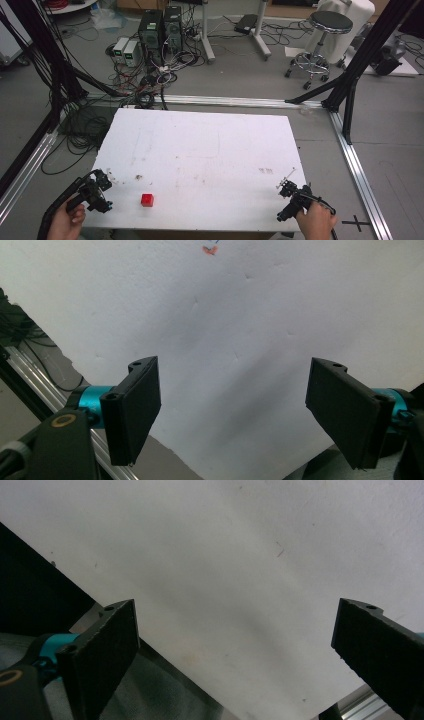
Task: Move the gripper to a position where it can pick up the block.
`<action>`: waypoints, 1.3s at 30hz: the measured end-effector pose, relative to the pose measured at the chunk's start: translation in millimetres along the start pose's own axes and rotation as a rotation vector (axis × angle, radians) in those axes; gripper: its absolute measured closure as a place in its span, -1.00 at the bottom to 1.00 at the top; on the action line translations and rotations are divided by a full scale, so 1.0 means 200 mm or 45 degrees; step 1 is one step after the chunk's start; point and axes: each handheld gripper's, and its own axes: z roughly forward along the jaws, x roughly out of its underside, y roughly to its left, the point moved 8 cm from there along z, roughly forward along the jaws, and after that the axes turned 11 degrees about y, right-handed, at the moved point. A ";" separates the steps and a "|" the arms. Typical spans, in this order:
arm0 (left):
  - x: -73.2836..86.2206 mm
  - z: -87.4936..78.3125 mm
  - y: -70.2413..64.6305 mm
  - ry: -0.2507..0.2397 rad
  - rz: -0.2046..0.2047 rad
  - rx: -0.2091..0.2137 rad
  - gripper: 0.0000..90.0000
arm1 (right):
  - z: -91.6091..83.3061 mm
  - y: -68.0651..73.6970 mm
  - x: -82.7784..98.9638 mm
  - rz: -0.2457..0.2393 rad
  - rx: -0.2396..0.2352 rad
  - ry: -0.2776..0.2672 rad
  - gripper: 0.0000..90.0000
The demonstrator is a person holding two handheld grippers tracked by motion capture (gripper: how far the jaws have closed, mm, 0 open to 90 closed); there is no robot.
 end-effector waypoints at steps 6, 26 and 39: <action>-0.01 0.00 0.00 -0.010 -0.004 0.000 -0.50 | -0.01 0.00 0.00 0.005 -0.002 -0.005 -0.90; -0.01 -0.03 -0.01 -0.004 0.036 -0.019 -0.50 | -0.01 0.01 0.00 -0.003 -0.003 -0.009 -0.90; -0.04 -0.09 0.01 -0.004 0.161 -0.074 -0.50 | -0.01 0.02 0.00 -0.026 -0.004 -0.006 -0.90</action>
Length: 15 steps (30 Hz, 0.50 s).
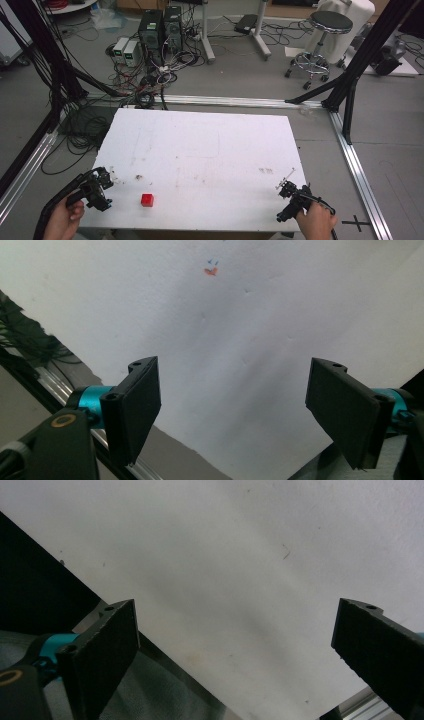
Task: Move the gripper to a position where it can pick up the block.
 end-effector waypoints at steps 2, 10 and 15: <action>-0.01 -0.02 -0.01 -0.004 0.057 -0.011 -0.50 | 0.00 0.00 0.00 0.005 -0.004 -0.005 -0.90; -0.10 -0.06 -0.06 -0.015 0.280 -0.058 -0.50 | -0.01 0.00 0.01 0.009 -0.009 -0.021 -0.90; -0.15 -0.07 -0.09 -0.036 0.398 -0.060 -0.50 | -0.01 0.00 0.02 0.010 -0.011 -0.015 -0.90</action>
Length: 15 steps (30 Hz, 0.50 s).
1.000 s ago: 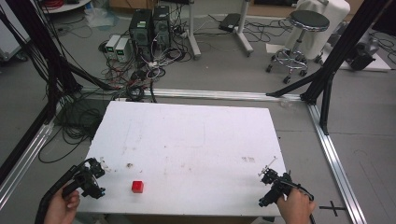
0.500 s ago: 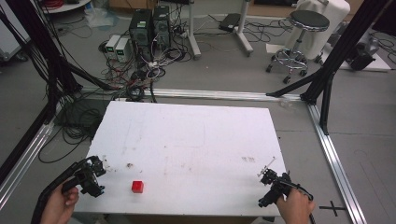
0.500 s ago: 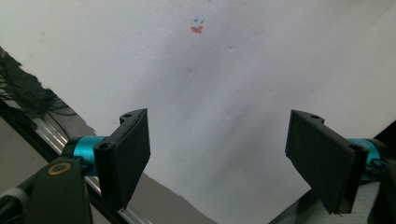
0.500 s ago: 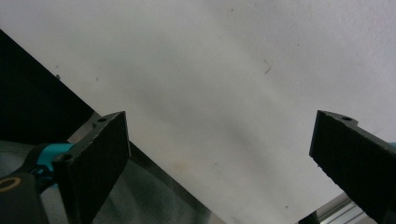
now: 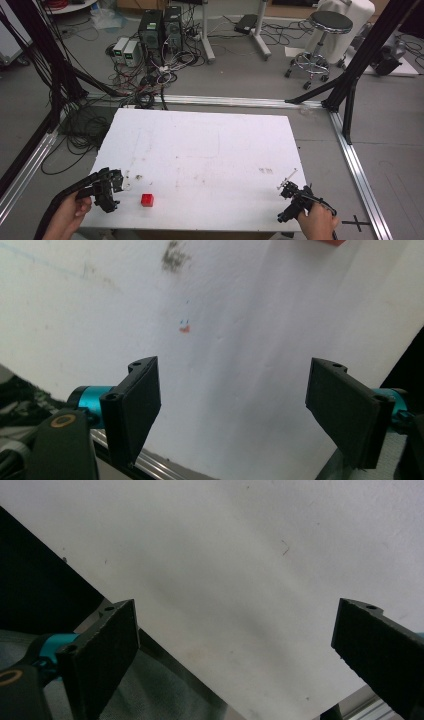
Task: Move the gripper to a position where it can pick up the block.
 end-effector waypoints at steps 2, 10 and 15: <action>-0.03 0.00 -0.01 -0.016 0.037 0.014 -0.50 | 0.00 0.00 0.00 -0.008 -0.004 0.003 -0.90; -0.11 0.00 -0.01 -0.026 0.168 0.030 -0.50 | 0.00 0.01 0.00 -0.010 -0.006 0.000 -0.90; -0.15 0.01 -0.02 -0.033 0.206 0.052 -0.50 | 0.01 0.00 0.00 -0.014 -0.005 0.003 -0.90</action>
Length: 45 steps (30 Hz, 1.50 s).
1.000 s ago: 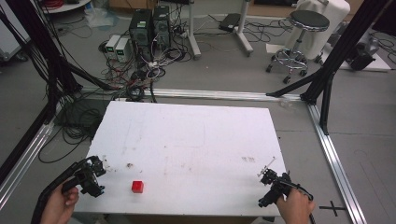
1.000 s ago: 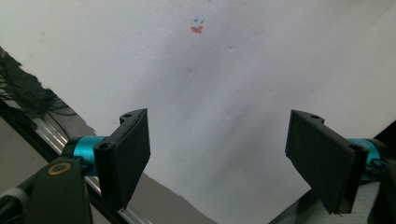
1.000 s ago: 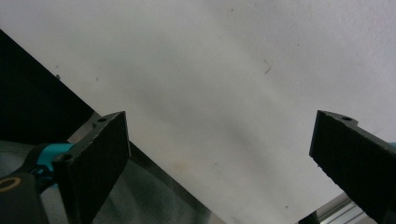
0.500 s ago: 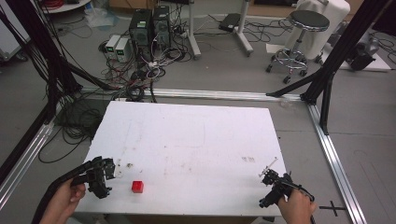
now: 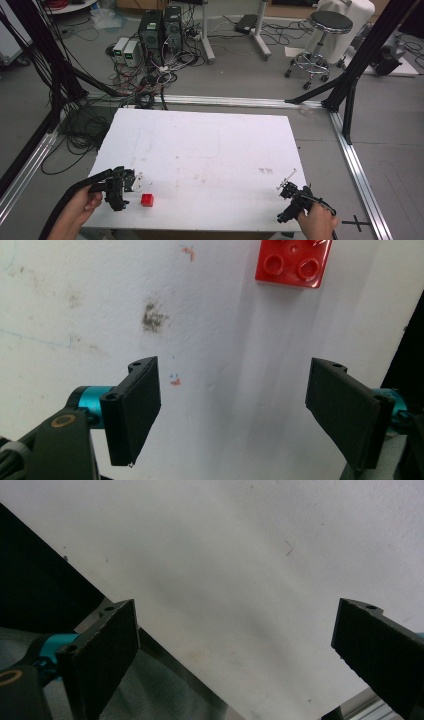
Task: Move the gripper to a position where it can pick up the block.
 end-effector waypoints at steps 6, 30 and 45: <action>-0.06 0.00 -0.01 0.001 0.064 0.006 -0.50 | 0.00 0.00 0.00 0.000 0.000 0.001 -0.90; -0.24 0.09 -0.09 0.036 0.199 0.108 -0.50 | 0.01 0.00 -0.02 -0.011 0.005 0.001 -0.90; -0.30 0.13 -0.11 0.036 0.217 0.200 -0.50 | 0.01 0.01 -0.02 -0.016 0.003 0.011 -0.90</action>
